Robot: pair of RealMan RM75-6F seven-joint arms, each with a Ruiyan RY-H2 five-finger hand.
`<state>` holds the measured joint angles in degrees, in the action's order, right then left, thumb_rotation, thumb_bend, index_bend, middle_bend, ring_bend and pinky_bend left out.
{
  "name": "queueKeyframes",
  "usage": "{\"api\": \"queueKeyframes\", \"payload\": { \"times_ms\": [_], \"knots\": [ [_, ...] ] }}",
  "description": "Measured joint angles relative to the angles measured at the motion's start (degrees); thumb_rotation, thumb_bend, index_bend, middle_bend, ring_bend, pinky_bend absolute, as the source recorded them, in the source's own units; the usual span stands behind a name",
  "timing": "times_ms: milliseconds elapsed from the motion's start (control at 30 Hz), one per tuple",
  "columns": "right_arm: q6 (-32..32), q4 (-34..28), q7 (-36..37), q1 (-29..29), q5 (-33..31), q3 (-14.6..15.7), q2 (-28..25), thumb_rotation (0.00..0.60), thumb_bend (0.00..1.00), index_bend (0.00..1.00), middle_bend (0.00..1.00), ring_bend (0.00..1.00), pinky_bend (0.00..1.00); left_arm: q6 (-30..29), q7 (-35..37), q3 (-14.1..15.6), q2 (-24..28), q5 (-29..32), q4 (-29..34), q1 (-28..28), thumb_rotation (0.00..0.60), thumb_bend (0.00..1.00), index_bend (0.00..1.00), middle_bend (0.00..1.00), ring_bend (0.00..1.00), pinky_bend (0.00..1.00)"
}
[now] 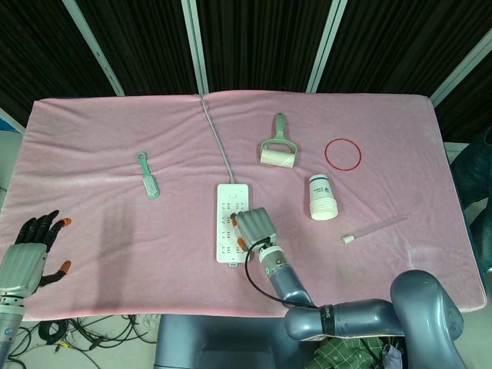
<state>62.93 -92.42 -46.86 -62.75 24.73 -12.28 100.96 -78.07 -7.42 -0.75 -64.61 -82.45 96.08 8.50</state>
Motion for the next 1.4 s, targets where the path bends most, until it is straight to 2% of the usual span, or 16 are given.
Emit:
{"api": "queueKeyframes", "payload": {
  "times_ms": [167, 267, 400, 600, 767, 933, 1067, 1233, 1400],
  "knots": [
    [0.8, -1.4, 1.2, 0.9, 0.2, -0.6, -0.8, 0.600, 0.06, 0.02, 0.03, 0.25, 0.28, 0.1, -0.3, -0.1, 0.0, 0.2, 0.0, 0.0, 0.600, 0.30, 0.12, 0.00, 0.00, 0.00],
    [1.0, -3.2, 2.8, 1.6, 0.0, -1.6, -1.7, 0.600, 0.04, 0.00, 0.00, 0.21, 0.24, -0.1, -0.5, -0.1, 0.0, 0.3, 0.0, 0.0, 0.600, 0.30, 0.12, 0.00, 0.00, 0.00],
    [1.8, -6.0, 4.1, 2.8, 0.2, -2.5, -4.7, 0.600, 0.04, 0.00, 0.00, 0.20, 0.23, -0.2, -0.7, -0.1, 0.0, 0.3, 0.0, -0.1, 0.600, 0.30, 0.12, 0.00, 0.00, 0.00],
    [4.0, -12.9, 8.2, 6.7, 3.3, -3.8, -12.8, 0.600, 0.04, 0.00, 0.00, 0.20, 0.21, -0.5, -1.1, -0.1, -0.1, 0.2, 0.0, -0.2, 0.600, 0.30, 0.12, 0.00, 0.00, 0.00],
    [6.7, -19.4, 11.3, 12.3, 9.1, -3.1, -23.7, 0.600, 0.05, 0.00, 0.01, 0.20, 0.21, -0.8, -1.7, -0.1, -0.3, 0.1, 0.0, -0.3, 0.600, 0.30, 0.12, 0.00, 0.00, 0.00],
    [9.6, -23.2, 14.8, 19.6, 19.8, 1.1, -35.1, 0.600, 0.06, 0.00, 0.01, 0.20, 0.21, -1.8, -2.0, -0.5, -0.7, 0.0, 0.4, -0.5, 0.600, 0.30, 0.12, 0.00, 0.00, 0.00],
    [12.6, -23.1, 19.3, 26.0, 30.4, 6.0, -39.2, 0.600, 0.06, 0.00, 0.01, 0.20, 0.19, -3.1, -2.3, -0.6, -0.9, -0.8, 0.6, -0.8, 0.600, 0.30, 0.12, 0.00, 0.00, 0.00],
    [18.4, -18.5, 27.8, 36.0, 42.8, 13.3, -41.7, 0.600, 0.06, 0.00, 0.01, 0.20, 0.19, -3.9, -2.6, -0.6, -0.8, -1.6, 0.8, -1.0, 0.600, 0.30, 0.12, 0.00, 0.00, 0.00],
    [24.2, -10.7, 31.8, 42.6, 47.9, 17.0, -40.5, 0.600, 0.06, 0.00, 0.01, 0.20, 0.19, -5.1, -3.1, -0.3, -0.6, -3.6, 1.5, -1.2, 0.600, 0.30, 0.11, 0.00, 0.00, 0.00]
  ]
}}
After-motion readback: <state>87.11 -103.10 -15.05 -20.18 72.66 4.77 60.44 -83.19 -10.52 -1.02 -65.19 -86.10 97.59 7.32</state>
